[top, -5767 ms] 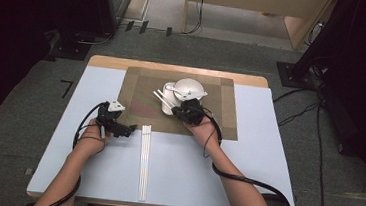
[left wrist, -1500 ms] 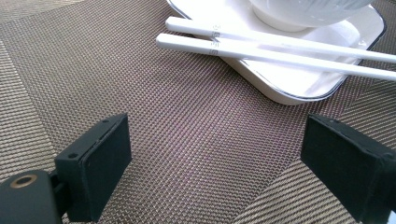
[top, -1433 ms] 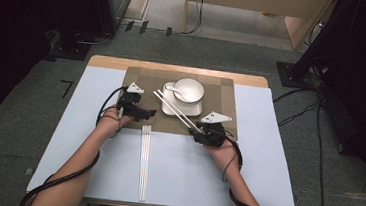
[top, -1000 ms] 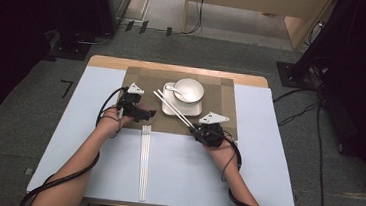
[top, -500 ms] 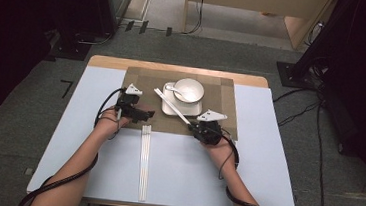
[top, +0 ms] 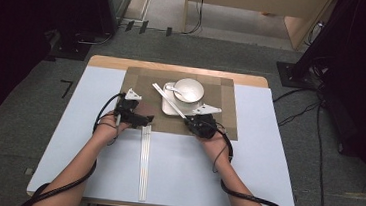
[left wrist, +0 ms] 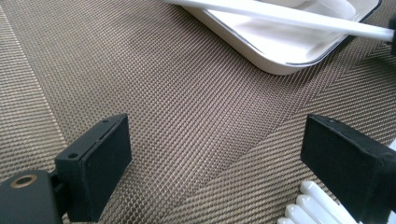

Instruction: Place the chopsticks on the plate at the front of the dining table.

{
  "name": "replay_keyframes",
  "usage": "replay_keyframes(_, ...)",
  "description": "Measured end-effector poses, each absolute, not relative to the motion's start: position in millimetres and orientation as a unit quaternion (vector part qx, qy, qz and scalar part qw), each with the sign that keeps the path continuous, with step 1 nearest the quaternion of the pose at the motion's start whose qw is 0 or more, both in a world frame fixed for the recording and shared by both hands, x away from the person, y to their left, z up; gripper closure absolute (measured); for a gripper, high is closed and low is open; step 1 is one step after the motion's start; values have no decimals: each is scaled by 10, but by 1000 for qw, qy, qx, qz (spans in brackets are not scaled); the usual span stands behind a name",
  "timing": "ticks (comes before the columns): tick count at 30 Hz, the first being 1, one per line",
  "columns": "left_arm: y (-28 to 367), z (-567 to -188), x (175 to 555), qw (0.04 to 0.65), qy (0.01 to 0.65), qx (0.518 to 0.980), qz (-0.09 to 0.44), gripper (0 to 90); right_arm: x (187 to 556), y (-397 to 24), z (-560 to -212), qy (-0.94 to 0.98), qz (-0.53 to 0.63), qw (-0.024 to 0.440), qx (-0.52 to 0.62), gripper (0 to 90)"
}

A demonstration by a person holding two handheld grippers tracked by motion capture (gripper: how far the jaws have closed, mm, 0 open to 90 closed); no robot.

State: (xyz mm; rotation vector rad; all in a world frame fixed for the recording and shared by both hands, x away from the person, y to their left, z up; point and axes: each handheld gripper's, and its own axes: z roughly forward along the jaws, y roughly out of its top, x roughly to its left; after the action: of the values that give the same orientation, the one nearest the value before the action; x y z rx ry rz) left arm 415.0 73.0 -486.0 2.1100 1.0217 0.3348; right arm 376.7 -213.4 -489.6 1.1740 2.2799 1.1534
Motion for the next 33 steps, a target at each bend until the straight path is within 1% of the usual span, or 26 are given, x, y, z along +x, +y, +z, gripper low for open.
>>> replay_keyframes(10,647,-4880,4245,393,415,812,123,84,3809,-2073,-4905,796,404,166,419,807)
replay_keyframes(16,615,-4889,4245,391,410,815,124,84,3793,-2086,-4902,796,412,163,413,704)
replay_keyframes(23,561,-4886,4261,394,405,815,125,84,3747,-2108,-4879,796,417,163,407,617)
replay_keyframes(33,458,-4856,4344,404,402,812,123,84,3664,-2151,-4899,796,414,162,411,583)
